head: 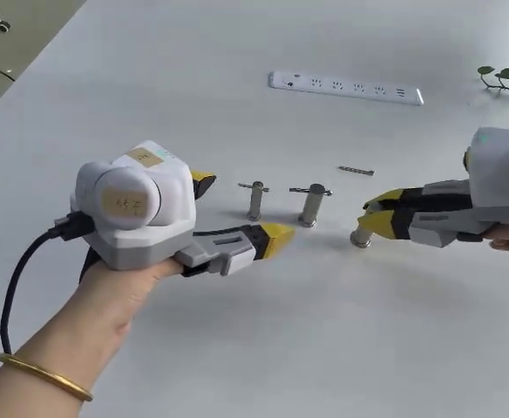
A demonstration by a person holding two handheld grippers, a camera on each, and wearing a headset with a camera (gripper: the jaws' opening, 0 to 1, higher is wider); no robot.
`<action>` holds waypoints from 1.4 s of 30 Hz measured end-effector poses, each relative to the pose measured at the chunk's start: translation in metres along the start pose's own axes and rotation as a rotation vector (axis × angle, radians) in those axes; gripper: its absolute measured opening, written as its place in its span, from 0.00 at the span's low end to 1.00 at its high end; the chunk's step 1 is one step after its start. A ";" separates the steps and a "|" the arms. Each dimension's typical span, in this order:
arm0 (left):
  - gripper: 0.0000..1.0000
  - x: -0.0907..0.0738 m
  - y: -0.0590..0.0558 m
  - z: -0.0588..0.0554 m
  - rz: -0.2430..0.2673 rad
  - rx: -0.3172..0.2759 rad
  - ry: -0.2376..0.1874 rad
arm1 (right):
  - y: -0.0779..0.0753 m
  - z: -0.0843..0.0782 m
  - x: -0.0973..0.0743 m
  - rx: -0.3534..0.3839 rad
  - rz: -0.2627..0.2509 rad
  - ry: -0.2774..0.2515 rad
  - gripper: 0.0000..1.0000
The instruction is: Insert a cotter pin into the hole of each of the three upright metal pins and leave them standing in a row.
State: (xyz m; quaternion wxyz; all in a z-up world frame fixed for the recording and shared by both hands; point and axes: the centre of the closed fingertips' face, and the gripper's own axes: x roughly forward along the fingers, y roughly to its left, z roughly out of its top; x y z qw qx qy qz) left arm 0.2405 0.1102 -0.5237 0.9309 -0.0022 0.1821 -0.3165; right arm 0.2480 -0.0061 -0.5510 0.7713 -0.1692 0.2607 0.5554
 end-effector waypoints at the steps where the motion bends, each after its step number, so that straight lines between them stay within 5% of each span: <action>1: 0.72 0.000 0.000 0.000 -0.001 0.001 0.002 | 0.005 0.001 0.001 -0.009 0.016 0.001 0.08; 14: 0.72 -0.001 0.001 -0.002 0.001 0.005 0.011 | 0.036 0.013 0.026 -0.103 0.124 0.001 0.08; 42: 0.72 0.001 0.000 -0.002 -0.016 0.023 0.009 | 0.042 0.018 0.048 -0.174 0.178 0.017 0.09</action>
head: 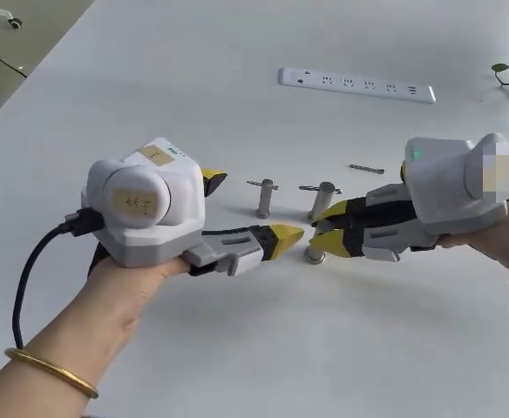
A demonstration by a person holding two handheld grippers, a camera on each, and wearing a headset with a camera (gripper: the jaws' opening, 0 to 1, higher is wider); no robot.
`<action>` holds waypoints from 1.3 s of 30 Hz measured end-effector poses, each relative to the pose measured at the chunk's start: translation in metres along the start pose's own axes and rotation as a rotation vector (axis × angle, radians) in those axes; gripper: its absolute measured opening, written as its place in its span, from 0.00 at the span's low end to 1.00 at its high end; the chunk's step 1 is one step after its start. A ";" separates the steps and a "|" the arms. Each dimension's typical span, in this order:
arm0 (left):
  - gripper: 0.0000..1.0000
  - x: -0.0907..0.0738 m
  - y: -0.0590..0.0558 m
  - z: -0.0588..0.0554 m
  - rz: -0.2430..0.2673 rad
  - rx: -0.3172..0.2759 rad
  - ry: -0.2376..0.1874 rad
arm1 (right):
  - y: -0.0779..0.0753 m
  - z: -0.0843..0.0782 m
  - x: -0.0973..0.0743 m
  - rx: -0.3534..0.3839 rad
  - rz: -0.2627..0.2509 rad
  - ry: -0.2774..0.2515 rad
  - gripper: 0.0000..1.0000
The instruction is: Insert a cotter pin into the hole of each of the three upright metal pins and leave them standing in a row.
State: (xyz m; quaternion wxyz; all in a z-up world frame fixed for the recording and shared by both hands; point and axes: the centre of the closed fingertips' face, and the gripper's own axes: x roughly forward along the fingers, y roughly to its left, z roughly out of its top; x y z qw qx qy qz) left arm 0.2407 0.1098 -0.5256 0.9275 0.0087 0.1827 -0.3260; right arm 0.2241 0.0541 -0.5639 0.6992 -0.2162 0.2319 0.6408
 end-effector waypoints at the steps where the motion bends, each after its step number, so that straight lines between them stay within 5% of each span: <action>1: 0.72 0.000 0.000 0.000 0.000 -0.001 0.002 | 0.000 -0.001 0.000 0.010 0.000 0.007 0.09; 12: 0.72 0.001 -0.003 -0.001 -0.007 0.007 0.004 | 0.001 0.003 0.000 -0.024 -0.019 0.013 0.18; 18: 0.73 0.000 -0.002 0.001 -0.001 0.008 0.001 | 0.004 0.016 -0.017 0.007 -0.035 -0.022 0.19; 24: 0.74 -0.001 -0.003 0.002 -0.001 0.016 -0.002 | -0.003 0.020 -0.035 0.030 -0.074 -0.004 0.22; 29: 0.74 -0.002 -0.004 0.005 0.000 0.024 -0.007 | -0.018 0.021 -0.048 0.070 -0.128 -0.013 0.20; 39: 0.74 -0.004 -0.005 0.008 0.003 0.034 -0.013 | -0.057 0.010 -0.058 0.076 -0.208 0.070 0.20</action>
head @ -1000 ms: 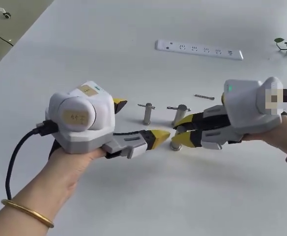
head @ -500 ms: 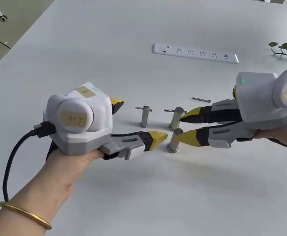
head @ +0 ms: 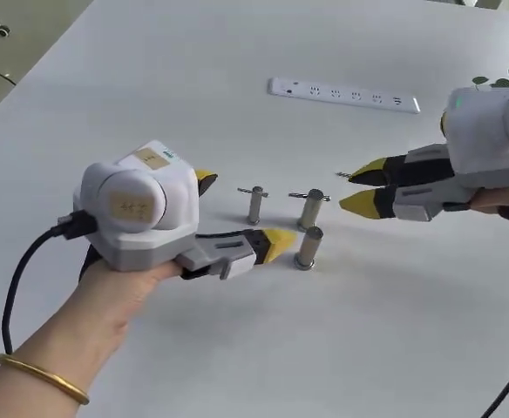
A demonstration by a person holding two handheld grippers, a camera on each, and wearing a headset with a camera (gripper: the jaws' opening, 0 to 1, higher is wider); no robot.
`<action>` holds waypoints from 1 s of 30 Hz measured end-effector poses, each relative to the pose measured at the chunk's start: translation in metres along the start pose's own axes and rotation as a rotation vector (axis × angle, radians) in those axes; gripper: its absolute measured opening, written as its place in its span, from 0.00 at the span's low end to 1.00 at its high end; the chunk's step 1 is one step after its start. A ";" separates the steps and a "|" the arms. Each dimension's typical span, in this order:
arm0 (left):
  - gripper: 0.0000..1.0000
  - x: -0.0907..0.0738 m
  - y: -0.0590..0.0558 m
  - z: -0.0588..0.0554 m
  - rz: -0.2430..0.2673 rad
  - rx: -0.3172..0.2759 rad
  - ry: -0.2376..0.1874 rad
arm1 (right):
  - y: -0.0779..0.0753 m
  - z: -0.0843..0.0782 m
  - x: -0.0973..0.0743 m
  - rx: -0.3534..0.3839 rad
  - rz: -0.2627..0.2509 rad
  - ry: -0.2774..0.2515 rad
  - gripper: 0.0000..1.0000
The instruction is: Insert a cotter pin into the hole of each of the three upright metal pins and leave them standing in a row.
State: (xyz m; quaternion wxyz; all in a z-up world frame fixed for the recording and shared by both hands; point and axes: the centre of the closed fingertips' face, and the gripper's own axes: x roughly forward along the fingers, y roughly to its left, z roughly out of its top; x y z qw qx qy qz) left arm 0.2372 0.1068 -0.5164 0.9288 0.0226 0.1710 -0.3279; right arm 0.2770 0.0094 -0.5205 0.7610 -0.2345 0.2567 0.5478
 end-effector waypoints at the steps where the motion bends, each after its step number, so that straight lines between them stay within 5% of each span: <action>1: 0.74 0.000 0.000 0.000 -0.002 0.001 0.002 | -0.003 -0.002 0.001 -0.002 -0.007 0.015 0.19; 7: 0.73 -0.001 0.000 0.001 0.000 0.015 0.003 | -0.028 -0.019 0.010 -0.039 -0.049 0.130 0.14; 19: 0.72 -0.001 0.002 0.000 0.004 0.027 0.014 | -0.078 -0.051 0.026 -0.012 -0.122 0.225 0.12; 30: 0.71 -0.002 0.004 -0.001 0.010 0.031 0.018 | -0.098 -0.068 0.036 -0.046 -0.140 0.305 0.10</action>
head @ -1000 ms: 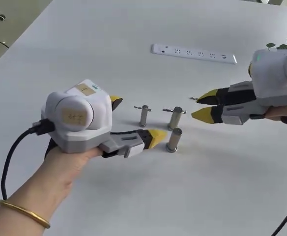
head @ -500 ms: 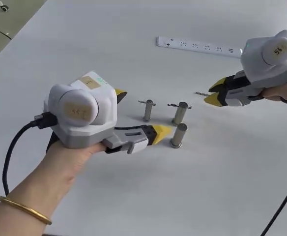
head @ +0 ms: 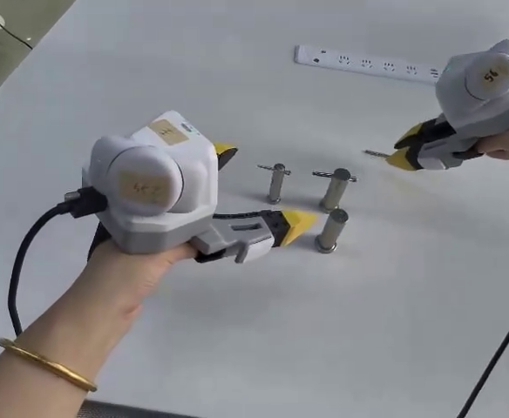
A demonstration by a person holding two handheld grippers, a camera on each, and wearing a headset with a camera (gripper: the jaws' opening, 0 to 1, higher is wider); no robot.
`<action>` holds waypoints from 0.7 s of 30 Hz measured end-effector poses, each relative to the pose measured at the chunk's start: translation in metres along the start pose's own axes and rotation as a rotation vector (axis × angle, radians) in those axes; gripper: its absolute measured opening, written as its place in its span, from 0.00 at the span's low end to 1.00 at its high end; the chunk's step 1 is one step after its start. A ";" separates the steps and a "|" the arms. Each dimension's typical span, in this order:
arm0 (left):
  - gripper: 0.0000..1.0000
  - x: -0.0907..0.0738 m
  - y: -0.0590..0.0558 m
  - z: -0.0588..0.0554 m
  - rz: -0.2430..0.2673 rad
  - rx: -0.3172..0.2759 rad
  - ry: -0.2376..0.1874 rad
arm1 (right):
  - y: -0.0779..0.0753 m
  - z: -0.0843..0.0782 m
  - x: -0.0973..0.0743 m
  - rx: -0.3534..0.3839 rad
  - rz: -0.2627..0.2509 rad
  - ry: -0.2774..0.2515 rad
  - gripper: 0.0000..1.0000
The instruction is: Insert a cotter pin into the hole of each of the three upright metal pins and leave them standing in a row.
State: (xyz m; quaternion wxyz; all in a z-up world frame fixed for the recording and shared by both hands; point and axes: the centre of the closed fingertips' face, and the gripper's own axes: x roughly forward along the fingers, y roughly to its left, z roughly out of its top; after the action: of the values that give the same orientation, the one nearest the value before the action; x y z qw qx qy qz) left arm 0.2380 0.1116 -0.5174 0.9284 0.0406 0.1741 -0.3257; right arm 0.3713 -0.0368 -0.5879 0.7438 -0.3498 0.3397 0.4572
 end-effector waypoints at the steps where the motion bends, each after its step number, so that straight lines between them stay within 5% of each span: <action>1: 0.71 0.000 0.000 0.000 0.001 -0.001 0.002 | -0.001 -0.001 0.001 0.001 0.002 0.005 0.10; 13: 0.69 0.001 0.005 -0.006 0.016 0.000 0.017 | -0.010 -0.011 0.011 0.046 0.030 0.044 0.09; 21: 0.69 0.001 0.005 -0.009 0.019 0.003 0.028 | -0.009 -0.014 0.013 0.010 0.080 0.096 0.07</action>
State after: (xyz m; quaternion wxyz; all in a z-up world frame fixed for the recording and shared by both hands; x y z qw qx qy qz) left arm 0.2392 0.1170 -0.5264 0.9289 0.0482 0.1862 -0.3165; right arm 0.3812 -0.0461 -0.6039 0.7094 -0.3538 0.3911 0.4676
